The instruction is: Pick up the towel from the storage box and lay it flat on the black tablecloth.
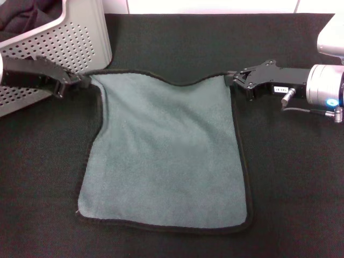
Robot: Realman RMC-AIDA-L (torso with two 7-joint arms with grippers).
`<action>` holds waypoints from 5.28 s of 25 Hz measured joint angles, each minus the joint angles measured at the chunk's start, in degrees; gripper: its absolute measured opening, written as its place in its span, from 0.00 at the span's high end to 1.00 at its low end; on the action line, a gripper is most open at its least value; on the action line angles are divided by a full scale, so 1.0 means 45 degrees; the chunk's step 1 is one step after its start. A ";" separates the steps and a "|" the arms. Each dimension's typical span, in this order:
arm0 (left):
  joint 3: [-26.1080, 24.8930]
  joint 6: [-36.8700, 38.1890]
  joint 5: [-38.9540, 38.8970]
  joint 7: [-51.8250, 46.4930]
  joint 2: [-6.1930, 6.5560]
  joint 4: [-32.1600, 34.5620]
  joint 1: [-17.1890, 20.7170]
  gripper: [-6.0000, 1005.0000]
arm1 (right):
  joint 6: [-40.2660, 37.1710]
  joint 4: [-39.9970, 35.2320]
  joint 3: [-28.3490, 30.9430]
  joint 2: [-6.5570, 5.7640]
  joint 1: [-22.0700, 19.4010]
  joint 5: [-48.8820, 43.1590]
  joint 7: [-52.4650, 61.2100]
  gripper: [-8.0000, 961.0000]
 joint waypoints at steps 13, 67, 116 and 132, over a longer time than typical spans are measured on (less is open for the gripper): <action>0.1637 -0.0084 0.2868 -0.0485 -0.0259 0.1771 -0.1180 0.99 | -0.0344 -0.0077 0.0020 0.0256 -0.0397 0.0146 0.0013 0.98; 0.3078 0.0040 0.1051 -0.1081 -0.0975 0.4676 0.0238 0.49 | -0.0309 -0.3151 0.0508 0.0339 -0.3104 0.0189 0.0129 0.31; 0.2294 0.6768 -0.9944 0.5700 0.1359 0.0084 0.5014 0.49 | 0.4396 -0.9381 -0.3937 0.0418 -0.5510 0.1515 0.0383 0.09; 0.1796 0.6743 -0.9960 0.5721 0.1211 0.0075 0.4974 0.49 | 0.4206 -0.9354 -0.3815 0.0398 -0.5466 0.1460 0.0325 0.09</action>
